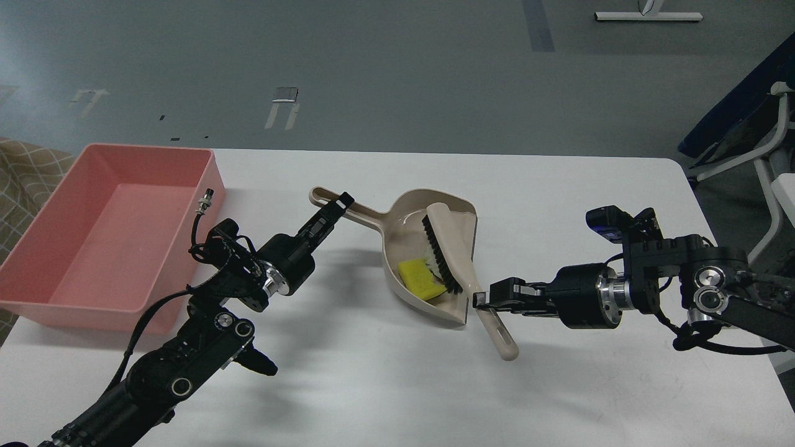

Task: Sweep and dump garbage into bin
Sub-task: 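Sweep the brush bristles across the dustpan toward the left gripper, then lift the dustpan with the left gripper and carry it over the pink bin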

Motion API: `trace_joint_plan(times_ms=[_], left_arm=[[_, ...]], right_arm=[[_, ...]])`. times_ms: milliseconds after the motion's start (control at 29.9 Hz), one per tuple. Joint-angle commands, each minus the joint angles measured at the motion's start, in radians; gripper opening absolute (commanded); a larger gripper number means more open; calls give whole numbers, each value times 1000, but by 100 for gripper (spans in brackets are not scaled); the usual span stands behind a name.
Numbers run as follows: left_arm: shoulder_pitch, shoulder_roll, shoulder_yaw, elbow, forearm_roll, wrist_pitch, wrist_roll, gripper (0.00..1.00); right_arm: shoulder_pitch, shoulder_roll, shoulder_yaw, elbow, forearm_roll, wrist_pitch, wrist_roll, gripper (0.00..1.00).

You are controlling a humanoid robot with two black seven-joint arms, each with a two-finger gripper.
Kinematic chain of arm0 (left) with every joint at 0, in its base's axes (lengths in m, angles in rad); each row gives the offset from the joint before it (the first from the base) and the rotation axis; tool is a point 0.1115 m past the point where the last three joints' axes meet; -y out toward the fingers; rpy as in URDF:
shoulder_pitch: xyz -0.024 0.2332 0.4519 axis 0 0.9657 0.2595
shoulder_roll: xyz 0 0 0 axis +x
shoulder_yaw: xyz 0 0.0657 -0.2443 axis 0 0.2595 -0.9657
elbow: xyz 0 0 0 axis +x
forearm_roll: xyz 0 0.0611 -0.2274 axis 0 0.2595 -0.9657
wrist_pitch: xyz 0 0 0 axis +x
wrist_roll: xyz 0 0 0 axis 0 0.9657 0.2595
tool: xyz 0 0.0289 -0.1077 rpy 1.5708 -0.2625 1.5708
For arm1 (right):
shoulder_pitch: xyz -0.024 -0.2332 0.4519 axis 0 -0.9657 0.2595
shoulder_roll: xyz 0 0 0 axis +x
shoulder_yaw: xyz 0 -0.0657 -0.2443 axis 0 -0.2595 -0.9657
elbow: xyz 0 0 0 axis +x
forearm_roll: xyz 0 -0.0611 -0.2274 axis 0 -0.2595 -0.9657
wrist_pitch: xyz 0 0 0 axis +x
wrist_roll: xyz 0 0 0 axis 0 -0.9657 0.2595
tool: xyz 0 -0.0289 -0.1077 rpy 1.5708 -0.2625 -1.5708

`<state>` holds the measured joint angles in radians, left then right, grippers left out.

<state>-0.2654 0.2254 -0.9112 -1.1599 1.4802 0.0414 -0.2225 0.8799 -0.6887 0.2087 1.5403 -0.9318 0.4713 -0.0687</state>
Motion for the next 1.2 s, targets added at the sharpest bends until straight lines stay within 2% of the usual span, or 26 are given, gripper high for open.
trace_joint_plan(times_ms=[0,200,568,702,902,969,1103,1170], left_arm=[[0,0,0,0,0,0,0,0],[-2,0,-2,0,-11,-3,2,0],[-25,8,-3,2,-290,-12,15,0],[-41,18,-14,2,-375,-29,17,0],[-77,72,-20,2,-452,-29,26,0],[-95,101,-20,0,-471,-31,28,0],[-138,176,-22,-18,-530,-37,67,0],[-149,230,-22,-36,-569,-46,71,0]], right_arm=[[2,3,29,3,25,1,1,0],[13,-64,83,23,41,12,1,0],[-55,-317,149,124,47,10,6,0],[-87,-432,149,161,47,17,47,0],[-133,-557,135,181,47,17,85,0],[-140,-578,127,181,47,17,96,0],[-162,-586,127,181,47,17,98,0],[-164,-584,126,181,47,17,98,0]])
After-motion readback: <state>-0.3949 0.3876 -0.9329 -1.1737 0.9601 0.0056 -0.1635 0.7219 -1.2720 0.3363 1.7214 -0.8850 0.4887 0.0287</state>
